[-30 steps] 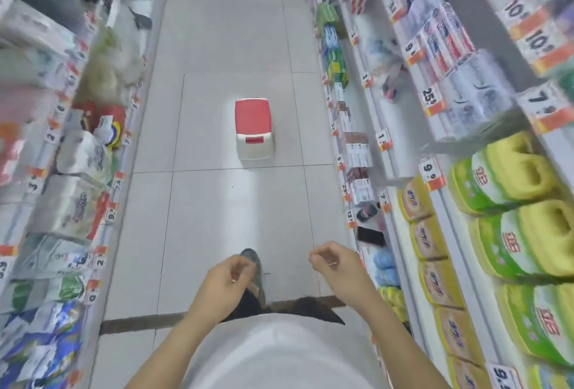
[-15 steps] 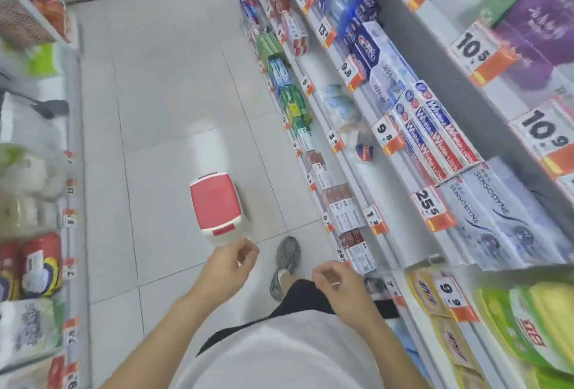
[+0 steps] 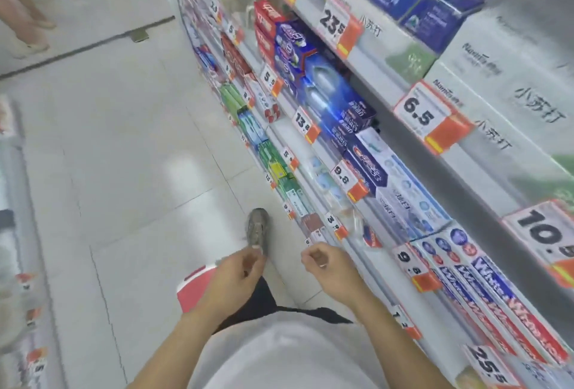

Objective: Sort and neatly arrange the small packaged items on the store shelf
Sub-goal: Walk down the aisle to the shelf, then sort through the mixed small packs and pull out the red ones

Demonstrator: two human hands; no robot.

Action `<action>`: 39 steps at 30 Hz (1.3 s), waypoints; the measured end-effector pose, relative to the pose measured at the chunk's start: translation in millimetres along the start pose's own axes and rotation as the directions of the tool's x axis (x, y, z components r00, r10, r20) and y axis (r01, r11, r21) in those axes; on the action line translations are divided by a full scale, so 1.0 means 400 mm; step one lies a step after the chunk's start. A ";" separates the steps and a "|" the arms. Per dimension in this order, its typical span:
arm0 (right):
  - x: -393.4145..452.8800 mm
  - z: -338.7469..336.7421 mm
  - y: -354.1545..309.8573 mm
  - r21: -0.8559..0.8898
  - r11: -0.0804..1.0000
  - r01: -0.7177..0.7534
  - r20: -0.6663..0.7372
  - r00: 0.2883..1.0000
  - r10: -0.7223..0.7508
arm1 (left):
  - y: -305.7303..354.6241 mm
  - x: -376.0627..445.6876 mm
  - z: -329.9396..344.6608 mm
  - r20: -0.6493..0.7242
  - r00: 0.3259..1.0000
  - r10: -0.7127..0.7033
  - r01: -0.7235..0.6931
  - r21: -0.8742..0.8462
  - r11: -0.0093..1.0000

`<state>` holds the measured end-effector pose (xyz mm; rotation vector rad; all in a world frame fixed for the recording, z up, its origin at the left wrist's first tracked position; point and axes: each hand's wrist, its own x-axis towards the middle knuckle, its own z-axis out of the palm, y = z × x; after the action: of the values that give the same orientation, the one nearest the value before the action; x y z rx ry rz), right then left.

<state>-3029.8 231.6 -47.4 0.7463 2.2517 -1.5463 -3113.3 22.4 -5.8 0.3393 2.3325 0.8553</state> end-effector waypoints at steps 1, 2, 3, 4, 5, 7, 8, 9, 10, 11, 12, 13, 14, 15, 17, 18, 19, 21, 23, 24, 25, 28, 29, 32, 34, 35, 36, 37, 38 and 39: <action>0.041 -0.003 -0.013 0.023 1.000 -0.017 -0.039 0.999 0.018 | 0.007 0.067 -0.022 0.038 0.999 0.031 -0.031 -0.004 1.000; 0.082 -0.005 -0.022 0.054 0.998 -0.026 -0.084 0.996 0.031 | 0.014 0.134 -0.044 0.082 0.994 0.065 -0.067 0.012 0.998; 0.121 -0.008 -0.033 0.089 0.995 -0.039 -0.131 0.990 0.050 | 0.024 0.202 -0.067 0.134 0.986 0.099 -0.105 0.042 0.994; 0.155 -0.012 -0.046 0.125 0.991 -0.051 -0.180 0.981 0.073 | 0.031 0.271 -0.088 0.189 0.974 0.125 -0.142 0.080 0.987; 0.184 -0.015 -0.060 0.150 0.986 -0.076 -0.218 0.970 0.108 | 0.047 0.334 -0.110 0.246 0.957 0.151 -0.184 0.119 0.976; 0.226 -0.019 -0.087 0.197 0.971 -0.139 -0.279 0.941 0.191 | 0.075 0.449 -0.142 0.359 0.909 0.211 -0.288 0.177 0.941; 0.242 -0.020 -0.095 0.229 0.962 -0.152 -0.318 0.922 0.221 | 0.096 0.496 -0.154 0.408 0.881 0.240 -0.340 0.191 0.921; 0.258 -0.018 -0.098 0.264 0.952 -0.156 -0.361 0.899 0.247 | 0.115 0.539 -0.163 0.448 0.854 0.264 -0.382 0.196 0.903; 0.273 -0.014 -0.098 0.299 0.941 -0.156 -0.396 0.877 0.271 | 0.130 0.577 -0.166 0.482 0.830 0.282 -0.412 0.188 0.892; 0.285 -0.008 -0.096 0.330 0.931 -0.157 -0.426 0.856 0.295 | 0.143 0.611 -0.163 0.509 0.809 0.294 -0.435 0.183 0.882; 0.300 0.001 -0.086 0.351 0.925 -0.149 -0.457 0.834 0.308 | 0.153 0.642 -0.155 0.532 0.787 0.311 -0.465 0.181 0.867; 0.313 0.012 -0.074 0.371 0.916 -0.151 -0.486 0.809 0.330 | 0.155 0.672 -0.141 0.555 0.762 0.334 -0.501 0.178 0.847; 0.324 0.021 -0.065 0.396 0.906 -0.150 -0.505 0.788 0.352 | 0.149 0.701 -0.121 0.578 0.736 0.352 -0.532 0.172 0.829; 0.336 0.031 -0.047 0.419 0.895 -0.154 -0.517 0.770 0.375 | 0.142 0.730 -0.097 0.598 0.710 0.371 -0.558 0.158 0.814; 0.357 0.054 0.004 0.431 0.882 -0.192 -0.515 0.750 0.415 | 0.117 0.782 -0.040 0.627 0.672 0.394 -0.600 0.149 0.786; 0.368 0.069 0.038 0.426 0.879 -0.214 -0.515 0.742 0.430 | 0.106 0.801 -0.011 0.636 0.660 0.399 -0.612 0.147 0.777; 0.380 0.084 0.076 0.425 0.874 -0.235 -0.526 0.722 0.450 | 0.091 0.821 0.021 0.637 0.656 0.406 -0.617 0.141 0.775; 0.409 0.115 0.153 0.457 0.860 -0.228 -0.584 0.653 0.483 | 0.056 0.865 0.089 0.618 0.644 0.451 -0.649 0.128 0.750; 0.452 0.140 0.213 0.466 0.867 -0.174 -0.681 0.555 0.478 | 0.011 0.917 0.167 0.602 0.603 0.524 -0.720 0.128 0.682; 0.477 0.147 0.235 0.438 0.887 -0.146 -0.741 0.499 0.449 | -0.010 0.944 0.206 0.588 0.575 0.570 -0.764 0.136 0.631; 0.505 0.151 0.260 0.379 0.917 -0.126 -0.808 0.437 0.395 | -0.027 0.972 0.246 0.561 0.543 0.625 -0.807 0.142 0.573; 0.601 0.153 0.349 0.051 0.994 -0.099 -0.958 0.277 0.077 | -0.065 1.057 0.365 0.420 0.394 0.818 -0.919 0.154 0.363; 0.632 0.153 0.379 -0.060 0.993 -0.102 -0.969 0.247 -0.034 | -0.077 1.083 0.402 0.363 0.335 0.870 -0.941 0.165 0.294; 0.698 0.162 0.464 -0.241 0.963 -0.121 -0.955 0.206 -0.213 | -0.101 1.141 0.478 0.273 0.241 0.932 -0.963 0.189 0.193; 0.730 0.186 0.518 -0.310 0.937 -0.161 -0.945 0.161 -0.285 | -0.127 1.169 0.512 0.258 0.178 0.950 -0.972 0.194 0.129; 0.739 0.201 0.539 -0.338 0.922 -0.189 -0.939 0.142 -0.315 | -0.140 1.179 0.523 0.249 0.139 0.959 -0.975 0.204 0.088; 0.743 0.214 0.554 -0.348 0.914 -0.207 -0.935 0.138 -0.325 | -0.150 1.184 0.529 0.250 0.113 0.962 -0.975 0.215 0.059; 0.743 0.219 0.559 -0.333 0.919 -0.209 -0.941 0.134 -0.311 | -0.150 1.188 0.529 0.257 0.098 0.961 -0.976 0.213 0.043; 0.739 0.223 0.559 -0.308 0.931 -0.195 -0.949 0.127 -0.287 | -0.151 1.192 0.529 0.259 0.083 0.962 -0.979 0.203 0.030; 0.736 0.228 0.558 -0.284 0.942 -0.179 -0.956 0.132 -0.263 | -0.157 1.195 0.526 0.261 0.069 0.963 -0.979 0.201 0.015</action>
<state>-3145.2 281.5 -406.3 2.1004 3.2743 -0.4101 -3350.7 283.7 -395.7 2.3657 1.8430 0.9227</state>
